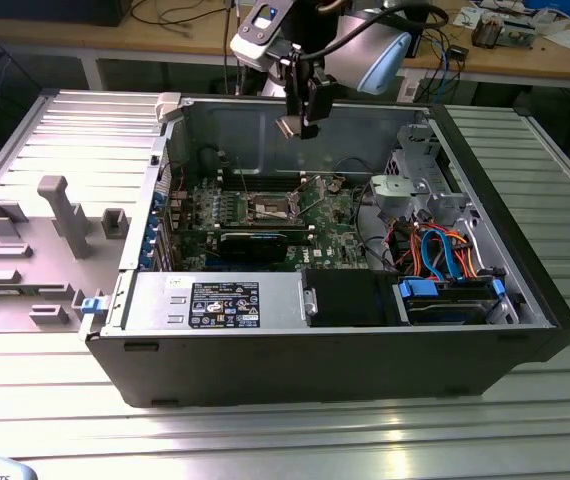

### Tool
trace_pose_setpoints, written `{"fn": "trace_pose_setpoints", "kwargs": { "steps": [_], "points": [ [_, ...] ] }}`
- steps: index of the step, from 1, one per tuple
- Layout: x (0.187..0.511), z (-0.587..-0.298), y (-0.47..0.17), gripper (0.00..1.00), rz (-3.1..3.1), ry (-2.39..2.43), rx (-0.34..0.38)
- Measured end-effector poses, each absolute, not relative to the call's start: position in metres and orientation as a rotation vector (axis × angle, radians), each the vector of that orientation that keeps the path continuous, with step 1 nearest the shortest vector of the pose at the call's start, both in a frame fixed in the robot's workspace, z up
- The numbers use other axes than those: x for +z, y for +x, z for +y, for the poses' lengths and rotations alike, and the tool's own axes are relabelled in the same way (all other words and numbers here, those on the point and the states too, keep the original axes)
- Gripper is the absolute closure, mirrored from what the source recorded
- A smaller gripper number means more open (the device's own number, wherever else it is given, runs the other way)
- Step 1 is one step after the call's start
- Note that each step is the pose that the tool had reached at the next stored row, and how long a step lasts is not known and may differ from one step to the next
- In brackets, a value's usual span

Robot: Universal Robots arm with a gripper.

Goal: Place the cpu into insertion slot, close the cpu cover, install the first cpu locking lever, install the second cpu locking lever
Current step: 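Place the cpu into insertion slot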

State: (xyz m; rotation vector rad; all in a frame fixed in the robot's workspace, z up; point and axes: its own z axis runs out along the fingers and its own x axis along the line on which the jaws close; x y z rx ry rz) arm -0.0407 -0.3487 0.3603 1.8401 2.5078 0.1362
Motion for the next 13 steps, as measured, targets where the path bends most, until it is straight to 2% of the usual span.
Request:
{"fn": "trace_pose_setpoints", "kwargs": {
  "steps": [13],
  "points": [
    [0.3576,-0.3487,-0.0420,0.46,2.405,1.966,0.130]
  ]
}}
